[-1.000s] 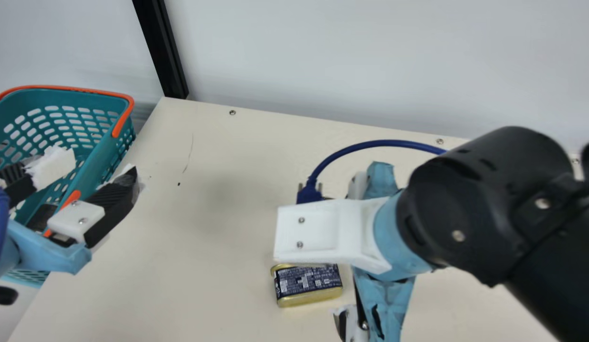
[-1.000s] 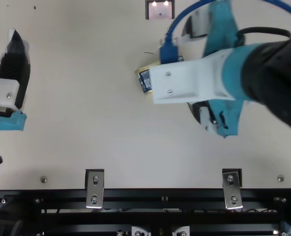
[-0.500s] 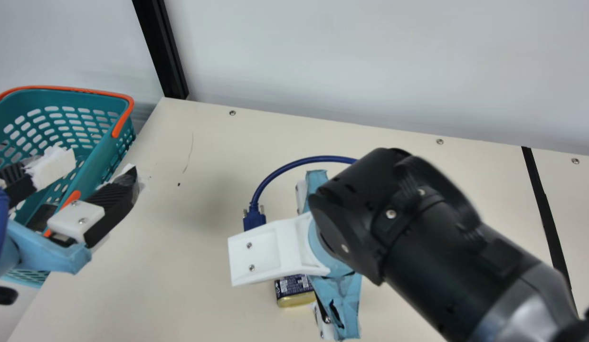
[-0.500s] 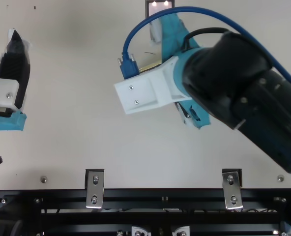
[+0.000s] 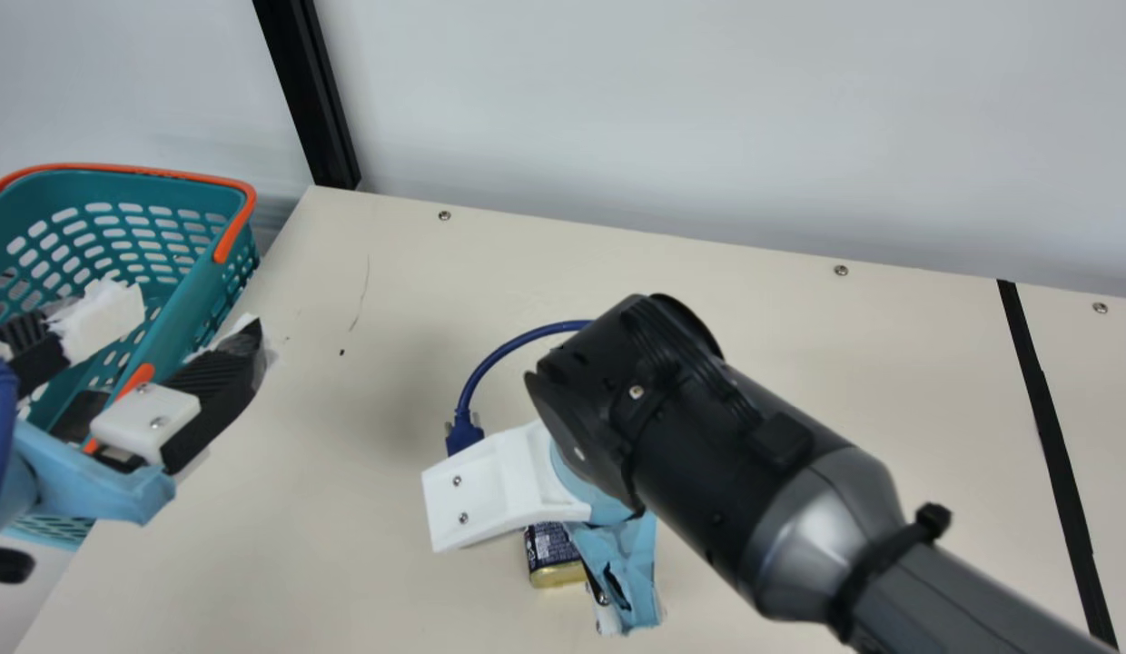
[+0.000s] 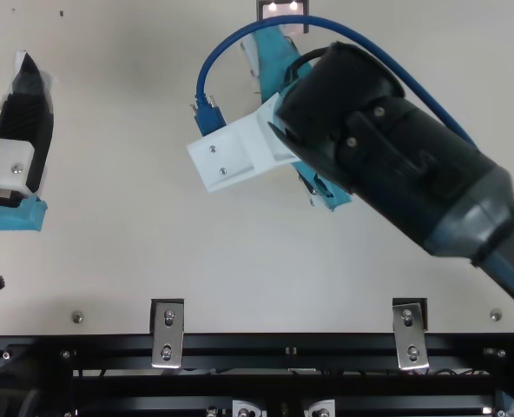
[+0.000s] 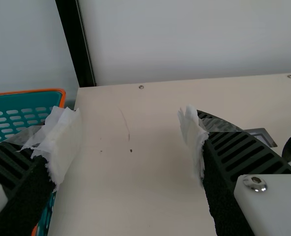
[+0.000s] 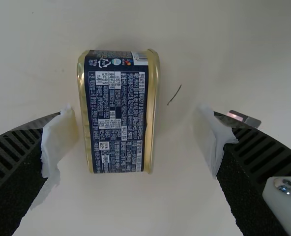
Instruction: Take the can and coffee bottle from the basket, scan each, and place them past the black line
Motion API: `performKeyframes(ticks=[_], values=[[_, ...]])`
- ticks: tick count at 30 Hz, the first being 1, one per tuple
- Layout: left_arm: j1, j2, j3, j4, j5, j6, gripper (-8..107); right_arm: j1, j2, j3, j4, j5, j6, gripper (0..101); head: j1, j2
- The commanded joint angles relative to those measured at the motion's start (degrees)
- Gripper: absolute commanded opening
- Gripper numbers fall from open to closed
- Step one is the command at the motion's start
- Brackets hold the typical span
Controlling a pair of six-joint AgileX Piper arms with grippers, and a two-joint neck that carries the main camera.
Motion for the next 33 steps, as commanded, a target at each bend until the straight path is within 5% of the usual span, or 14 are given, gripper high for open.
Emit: performKeyframes(ticks=[1, 6, 7, 8, 20, 27, 33], values=[[0.0, 0.0, 0.0, 0.0, 0.0, 0.0, 90, -0.1, 1.0, -0.5, 0.3, 0.7, 0.0, 101, -0.3, 0.0], [0.0, 0.0, 0.0, 0.0, 0.0, 0.0, 90, -0.5, 2.8, -1.9, 0.9, 2.4, 0.3, 101, -0.3, 0.0], [0.0, 0.0, 0.0, 0.0, 0.0, 0.0, 90, -0.6, 3.1, -2.3, 1.0, 2.8, 0.4, 14, -0.3, 0.0], [0.0, 0.0, 0.0, 0.0, 0.0, 0.0, 90, -0.7, 3.3, -2.6, 1.2, 3.2, 0.6, 0, -0.3, 0.0], [0.0, 0.0, 0.0, 0.0, 0.0, 0.0, 90, -3.9, -2.9, -6.3, 8.7, 8.6, 6.5, 0, -0.3, 0.0], [0.0, 0.0, 0.0, 0.0, 0.0, 0.0, 90, -7.3, -8.0, -3.0, 9.1, 8.6, 12.4, 0, -0.3, -1.2], [0.0, 0.0, 0.0, 0.0, 0.0, 0.0, 90, -13.0, -12.4, 0.7, 6.3, 8.6, 19.0, 0, 0.0, -11.8]])
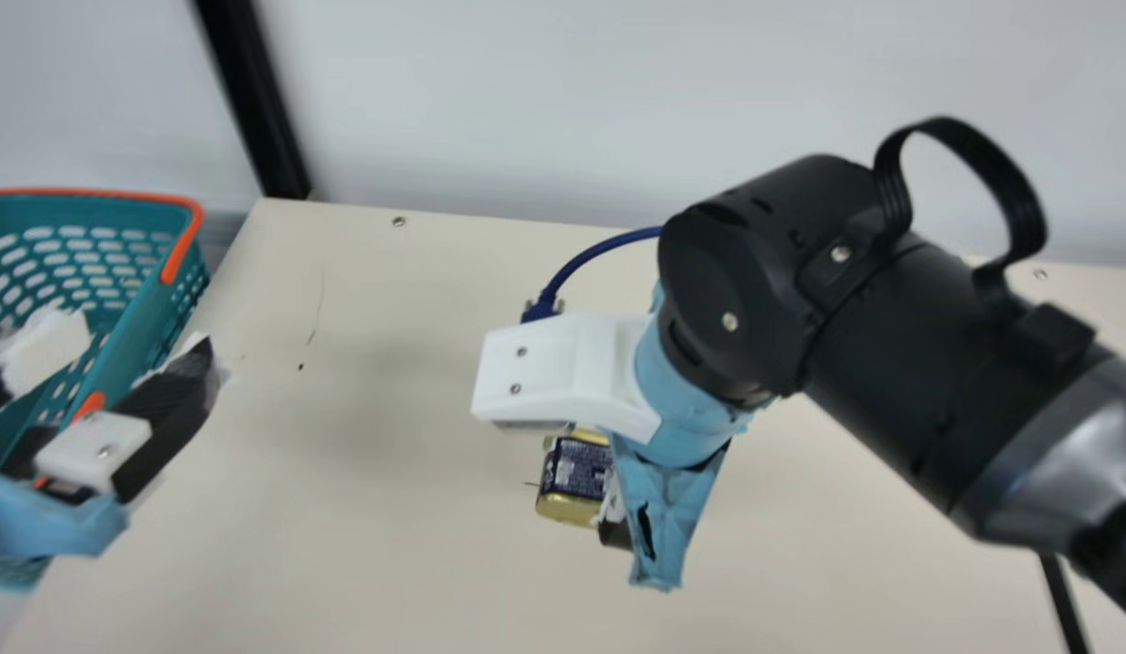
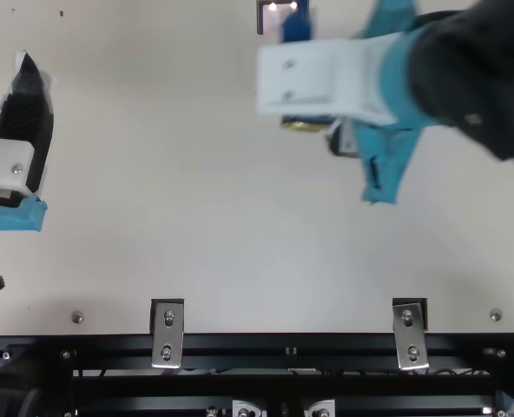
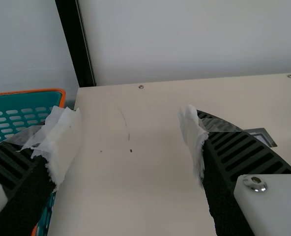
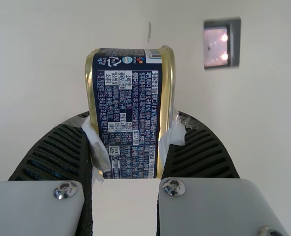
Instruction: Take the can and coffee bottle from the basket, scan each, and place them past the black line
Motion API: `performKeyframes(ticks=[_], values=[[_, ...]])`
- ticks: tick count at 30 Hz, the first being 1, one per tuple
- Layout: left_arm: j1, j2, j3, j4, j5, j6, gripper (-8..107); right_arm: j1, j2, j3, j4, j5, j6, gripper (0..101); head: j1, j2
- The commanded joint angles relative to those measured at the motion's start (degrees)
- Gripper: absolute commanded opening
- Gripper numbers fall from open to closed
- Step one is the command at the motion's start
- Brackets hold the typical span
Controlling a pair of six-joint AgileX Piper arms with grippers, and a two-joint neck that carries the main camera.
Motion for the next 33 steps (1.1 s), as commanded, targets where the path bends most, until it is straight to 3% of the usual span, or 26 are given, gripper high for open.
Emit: performKeyframes(ticks=[1, 10, 20, 33], values=[[0.0, 0.0, 0.0, 0.0, 0.0, 0.0, 90, -3.1, -2.0, 1.6, -1.2, -0.1, 2.8, 0, 0.0, -4.2], [0.0, 0.0, 0.0, 0.0, 0.0, 0.0, 90, -16.3, -8.8, 8.7, -6.1, -0.7, 9.4, 0, 0.0, -22.2], [0.0, 0.0, 0.0, 0.0, 0.0, 0.0, 90, -36.7, -14.1, 15.4, -10.7, -2.8, 13.4, 0, -1.2, -39.5], [0.0, 0.0, 0.0, 0.0, 0.0, 0.0, 90, -58.1, -14.2, 18.3, -11.2, -6.4, 11.6, 0, -1.7, -44.4]])
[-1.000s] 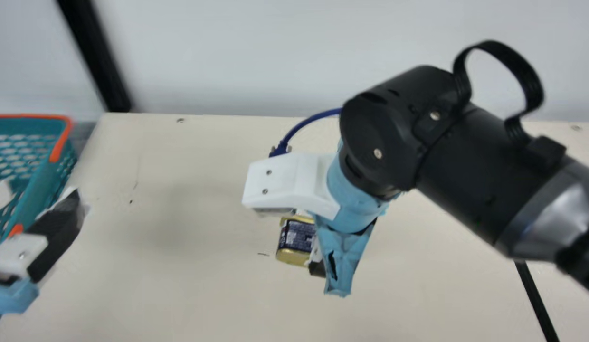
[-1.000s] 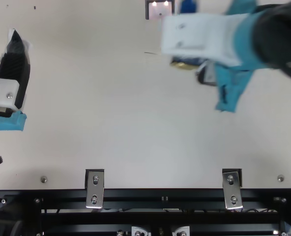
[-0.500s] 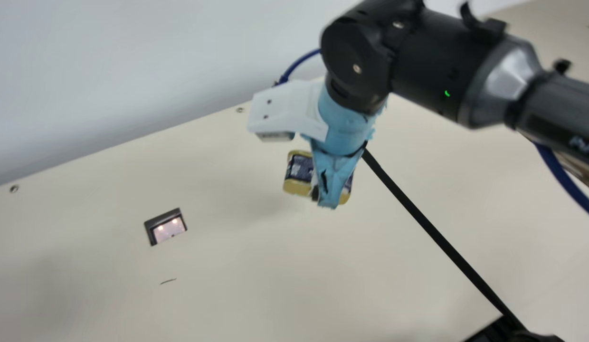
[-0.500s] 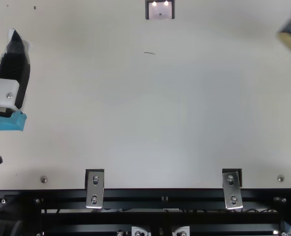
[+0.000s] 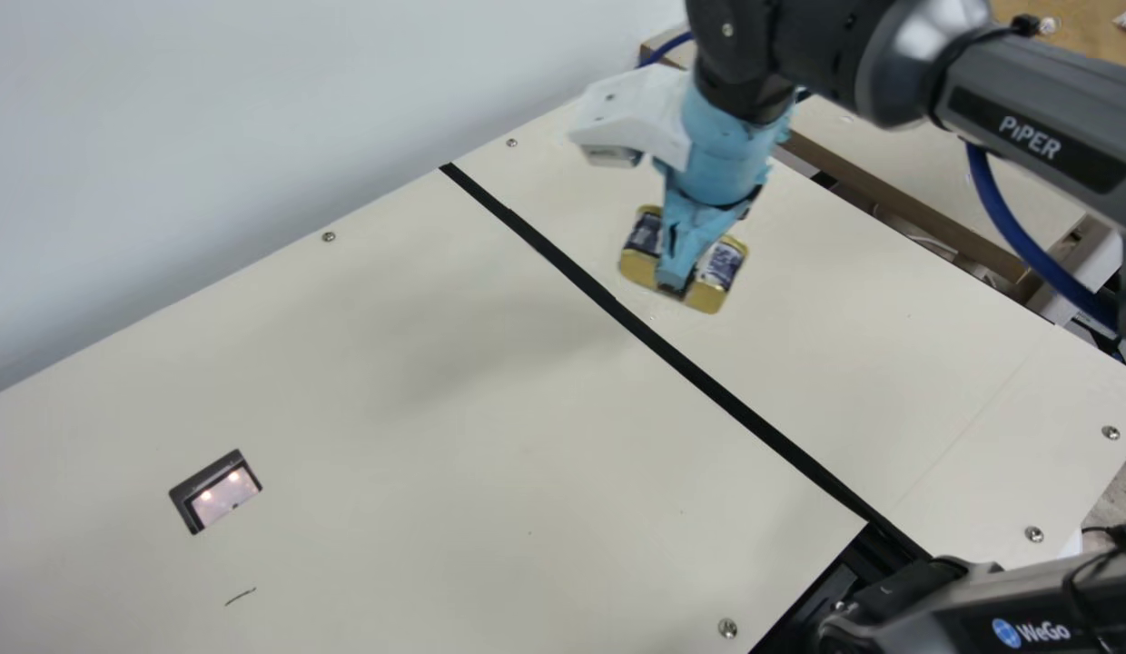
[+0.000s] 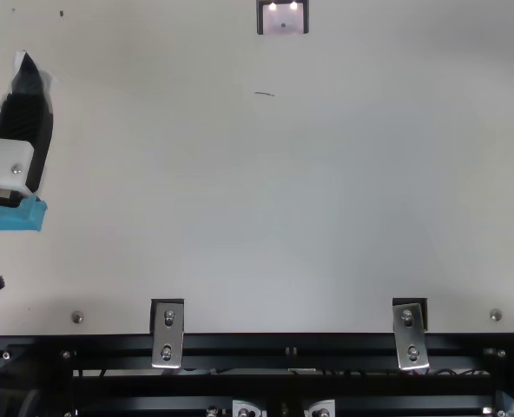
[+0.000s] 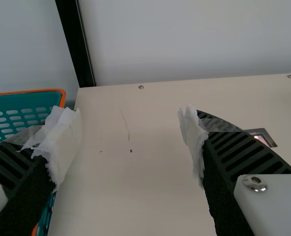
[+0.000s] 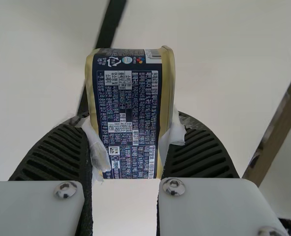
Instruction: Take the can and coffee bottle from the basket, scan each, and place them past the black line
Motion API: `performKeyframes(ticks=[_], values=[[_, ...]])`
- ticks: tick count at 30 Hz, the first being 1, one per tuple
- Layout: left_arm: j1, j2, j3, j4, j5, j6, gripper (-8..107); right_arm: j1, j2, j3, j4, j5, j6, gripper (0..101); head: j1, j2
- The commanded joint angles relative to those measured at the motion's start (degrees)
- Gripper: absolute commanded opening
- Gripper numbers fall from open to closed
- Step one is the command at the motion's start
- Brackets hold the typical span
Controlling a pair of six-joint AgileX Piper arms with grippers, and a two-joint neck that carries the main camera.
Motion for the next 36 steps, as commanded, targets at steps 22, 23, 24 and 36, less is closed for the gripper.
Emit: performKeyframes(ticks=[22, 23, 24, 36], values=[[0.0, 0.0, 0.0, 0.0, 0.0, 0.0, 90, -19.8, 2.9, 9.7, -2.5, -8.5, 0.1, 0, -1.4, -1.3], [0.0, 0.0, 0.0, 0.0, 0.0, 0.0, 90, -20.2, 3.0, 9.9, -2.5, -8.7, 0.1, 19, -1.4, -1.3], [0.0, 0.0, 0.0, 0.0, 0.0, 0.0, 90, -20.6, 3.0, 10.2, -2.4, -9.0, 0.2, 101, -1.4, -1.3], [0.0, 0.0, 0.0, 0.0, 0.0, 0.0, 90, -21.0, -0.1, 10.2, 2.6, -10.9, -0.5, 101, -1.4, -1.3]])
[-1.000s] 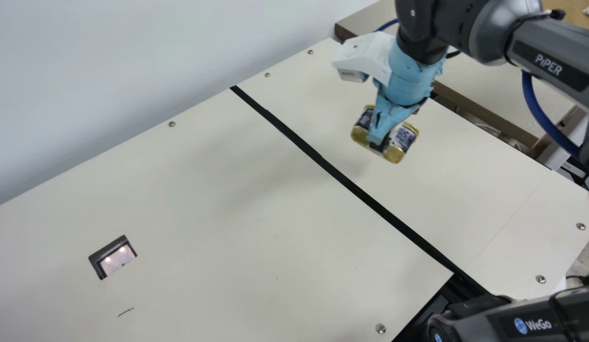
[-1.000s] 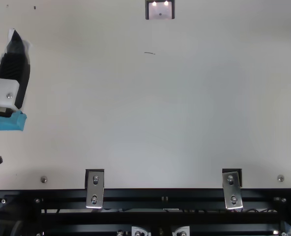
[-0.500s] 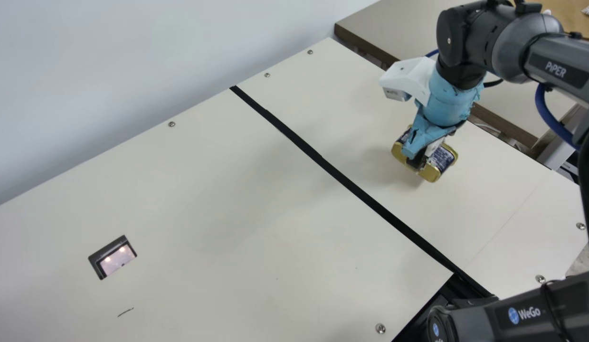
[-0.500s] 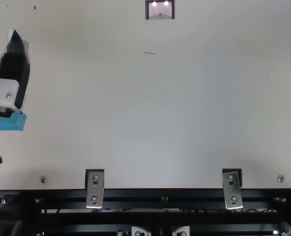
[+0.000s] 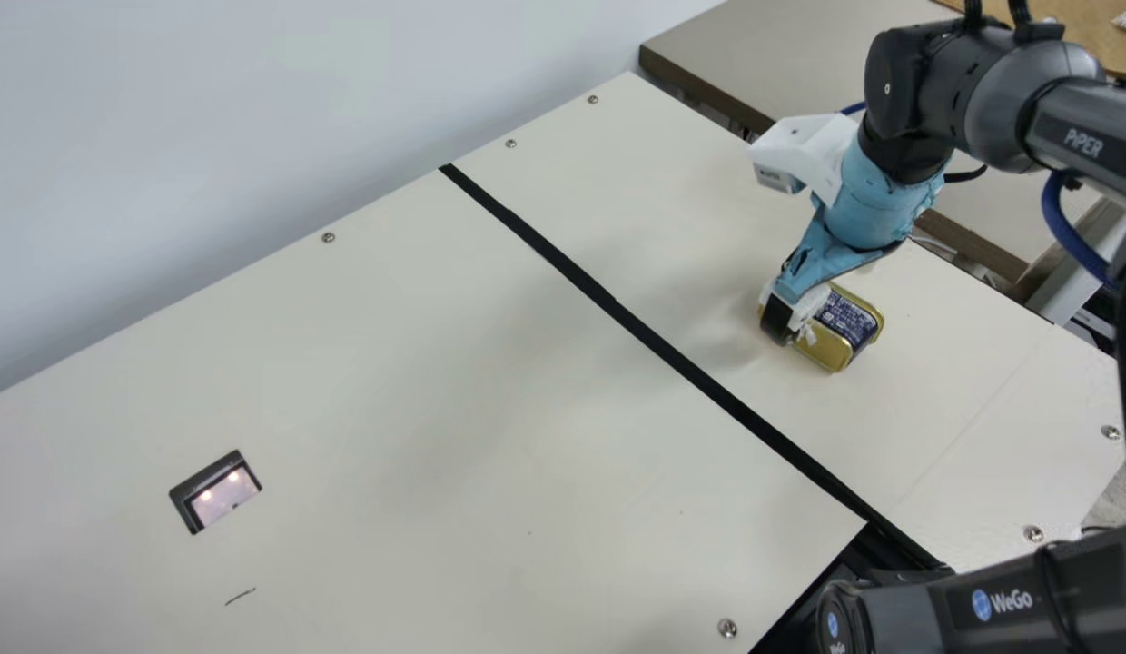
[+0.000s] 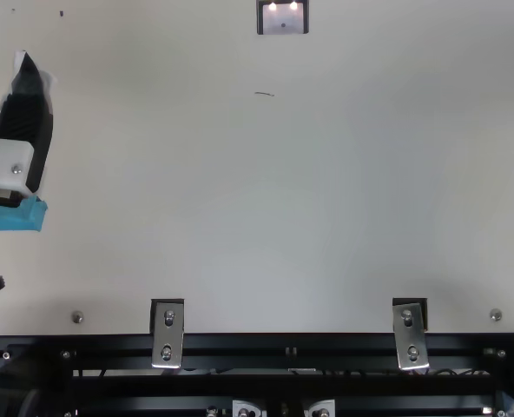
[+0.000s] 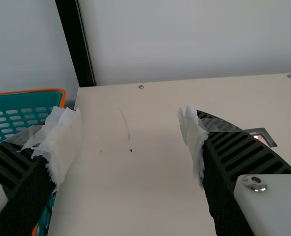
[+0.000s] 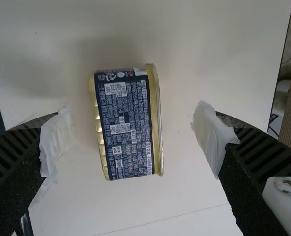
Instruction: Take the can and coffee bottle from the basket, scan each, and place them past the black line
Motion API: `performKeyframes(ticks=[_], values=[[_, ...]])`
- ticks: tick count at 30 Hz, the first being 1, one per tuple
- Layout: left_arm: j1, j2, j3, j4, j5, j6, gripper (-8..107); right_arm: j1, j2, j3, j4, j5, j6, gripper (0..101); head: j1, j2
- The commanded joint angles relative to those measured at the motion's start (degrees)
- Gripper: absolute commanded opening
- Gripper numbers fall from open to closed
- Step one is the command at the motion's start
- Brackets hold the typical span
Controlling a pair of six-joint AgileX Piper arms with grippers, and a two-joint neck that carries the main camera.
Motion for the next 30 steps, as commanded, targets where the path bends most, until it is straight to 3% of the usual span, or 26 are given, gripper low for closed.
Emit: performKeyframes(ticks=[1, 8, 16, 30], values=[[0.0, 0.0, 0.0, 0.0, 0.0, 0.0, 90, 0.9, -1.9, -0.5, 2.2, 0.6, -0.5, 101, -1.4, -1.3], [0.0, 0.0, 0.0, 0.0, 0.0, 0.0, 90, 6.0, -8.7, -3.0, 8.2, 3.8, -0.6, 101, -1.4, -1.3], [0.0, 0.0, 0.0, 0.0, 0.0, 0.0, 90, 13.6, -14.8, -5.3, 13.5, 5.4, 3.6, 101, -1.4, -1.3], [0.0, 0.0, 0.0, 0.0, 0.0, 0.0, 90, 25.3, -26.6, -2.7, 35.5, 8.8, 12.8, 101, -1.4, -1.3]])
